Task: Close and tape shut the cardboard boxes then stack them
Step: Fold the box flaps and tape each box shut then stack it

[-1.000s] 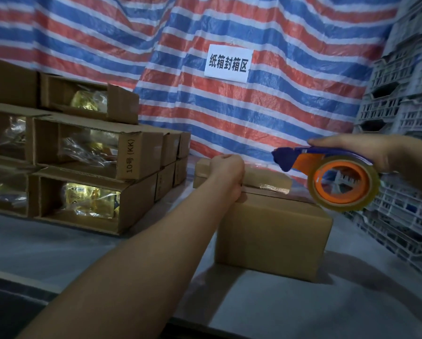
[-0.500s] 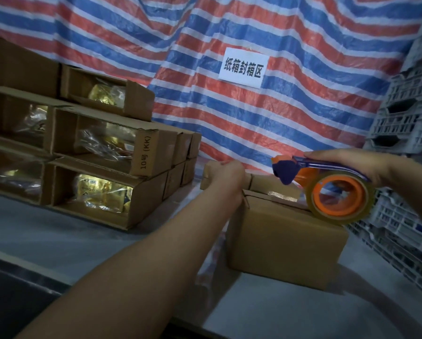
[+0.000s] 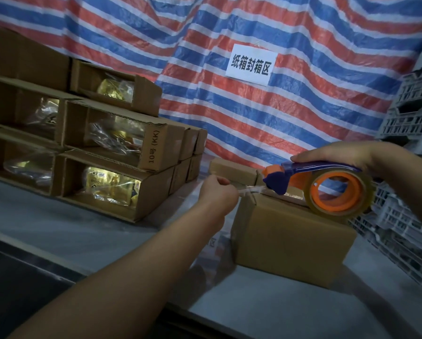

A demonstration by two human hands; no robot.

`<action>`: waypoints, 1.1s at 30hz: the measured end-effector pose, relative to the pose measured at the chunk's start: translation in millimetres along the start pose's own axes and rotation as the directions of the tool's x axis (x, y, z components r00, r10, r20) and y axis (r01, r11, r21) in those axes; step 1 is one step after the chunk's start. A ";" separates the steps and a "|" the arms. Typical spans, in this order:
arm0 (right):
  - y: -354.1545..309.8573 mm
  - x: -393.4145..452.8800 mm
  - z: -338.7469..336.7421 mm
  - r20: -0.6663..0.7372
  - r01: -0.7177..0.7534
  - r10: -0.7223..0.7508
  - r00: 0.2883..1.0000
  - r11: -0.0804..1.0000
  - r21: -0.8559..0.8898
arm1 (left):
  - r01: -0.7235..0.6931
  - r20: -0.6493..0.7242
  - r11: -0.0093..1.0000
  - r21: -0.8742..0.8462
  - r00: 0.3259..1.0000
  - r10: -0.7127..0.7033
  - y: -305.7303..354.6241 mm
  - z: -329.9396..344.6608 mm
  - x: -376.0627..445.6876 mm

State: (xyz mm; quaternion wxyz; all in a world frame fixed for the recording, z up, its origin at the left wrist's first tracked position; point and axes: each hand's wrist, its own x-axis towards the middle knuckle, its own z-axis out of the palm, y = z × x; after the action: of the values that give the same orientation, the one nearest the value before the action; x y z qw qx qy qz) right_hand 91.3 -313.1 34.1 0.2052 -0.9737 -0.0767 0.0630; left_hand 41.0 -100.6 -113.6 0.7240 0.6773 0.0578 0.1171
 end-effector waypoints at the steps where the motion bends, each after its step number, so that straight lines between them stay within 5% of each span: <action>1: -1.7 -0.6 0.7 0.006 0.000 0.000 1.000 1.000 -0.014 | 0.006 -0.005 1.000 -0.007 1.000 -0.006 -1.3 0.2 -1.5; 15: -5.4 -1.0 4.0 0.001 -0.003 0.004 1.000 0.996 -0.084 | 0.186 0.009 0.977 -0.100 0.982 -0.186 -21.9 19.7 -8.4; 22: -5.7 1.4 1.9 0.020 -0.024 0.025 0.999 0.999 -0.026 | 0.290 0.088 0.951 0.107 0.950 -0.300 -29.1 12.0 -8.1; 24: -6.9 0.5 2.0 0.018 -0.024 0.024 1.000 1.000 -0.020 | 0.188 0.021 0.977 0.101 0.981 -0.191 -33.3 6.4 -4.5; 27: -6.5 -0.7 3.0 0.003 -0.001 0.002 1.000 0.996 -0.089 | -0.167 -0.080 0.976 0.143 0.981 0.179 -24.2 2.3 -7.1; 29: -6.7 -1.3 4.4 0.002 0.011 -0.011 1.000 0.996 -0.084 | -0.349 0.064 0.923 0.163 0.937 0.343 -17.3 9.1 -15.4; 33: -7.8 0.8 4.1 0.015 0.018 -0.017 1.000 0.997 -0.072 | -0.403 0.297 0.884 0.237 0.896 0.329 -22.3 32.2 -32.6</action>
State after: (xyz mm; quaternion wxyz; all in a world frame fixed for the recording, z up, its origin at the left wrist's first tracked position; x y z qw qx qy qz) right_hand 90.5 -304.2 33.5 0.1700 -0.9792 -0.0891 0.0656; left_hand 19.3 -141.1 -135.8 0.5815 0.7847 -0.1465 0.1573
